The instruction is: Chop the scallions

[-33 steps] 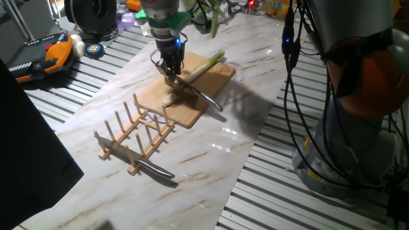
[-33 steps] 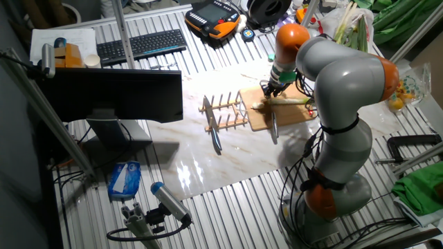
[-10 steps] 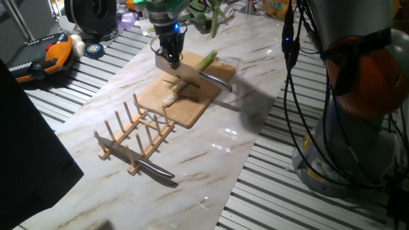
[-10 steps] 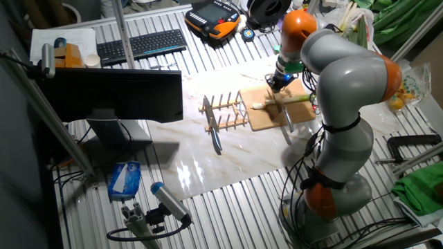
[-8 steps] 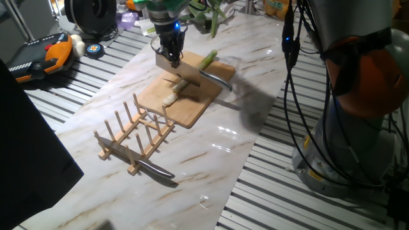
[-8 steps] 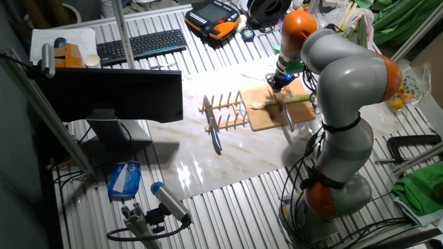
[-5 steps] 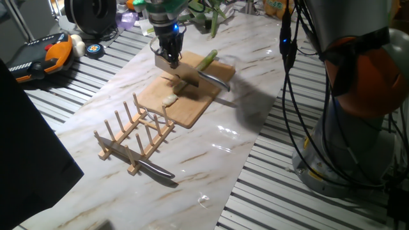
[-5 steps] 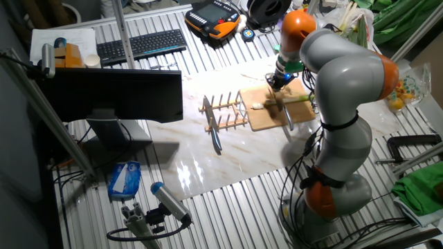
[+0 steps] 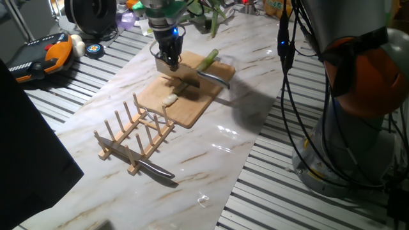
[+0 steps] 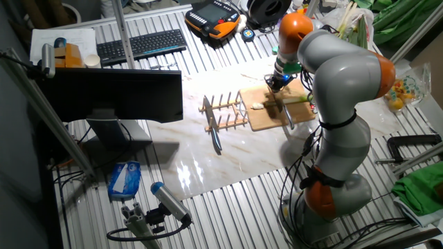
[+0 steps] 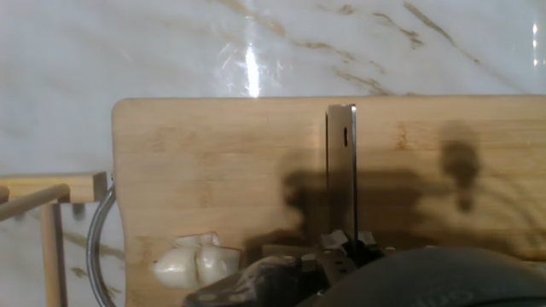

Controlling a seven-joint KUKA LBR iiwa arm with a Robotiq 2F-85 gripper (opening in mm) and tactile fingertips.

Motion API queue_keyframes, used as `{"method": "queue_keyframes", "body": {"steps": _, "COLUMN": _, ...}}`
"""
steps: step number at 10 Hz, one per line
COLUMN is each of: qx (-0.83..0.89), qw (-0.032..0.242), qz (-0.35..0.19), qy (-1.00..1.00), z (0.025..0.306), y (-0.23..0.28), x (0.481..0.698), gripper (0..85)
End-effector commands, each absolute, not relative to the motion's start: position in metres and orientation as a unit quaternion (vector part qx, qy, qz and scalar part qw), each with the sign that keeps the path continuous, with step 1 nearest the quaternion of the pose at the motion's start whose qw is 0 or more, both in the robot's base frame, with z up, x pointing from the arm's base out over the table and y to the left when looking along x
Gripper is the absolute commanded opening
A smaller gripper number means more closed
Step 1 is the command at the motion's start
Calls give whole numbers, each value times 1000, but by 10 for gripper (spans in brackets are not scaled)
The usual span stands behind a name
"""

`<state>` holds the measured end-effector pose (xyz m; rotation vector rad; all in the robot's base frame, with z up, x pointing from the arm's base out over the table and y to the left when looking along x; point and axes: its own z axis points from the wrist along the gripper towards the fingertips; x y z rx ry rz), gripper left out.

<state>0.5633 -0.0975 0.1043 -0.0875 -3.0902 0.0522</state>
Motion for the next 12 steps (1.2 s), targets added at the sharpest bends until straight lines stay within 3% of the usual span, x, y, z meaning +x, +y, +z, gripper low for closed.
{"method": "queue_keyframes", "body": {"steps": 1, "qx": -28, "qw": 26, "qz": 15, "qy": -999, "z": 104, "y": -98, "x": 562, "gripper": 7}}
{"method": "queue_keyframes", "body": {"steps": 12, "qx": -23, "qw": 28, "qz": 19, "qy": -999, "z": 116, "y": -98, "x": 538, "gripper": 7}}
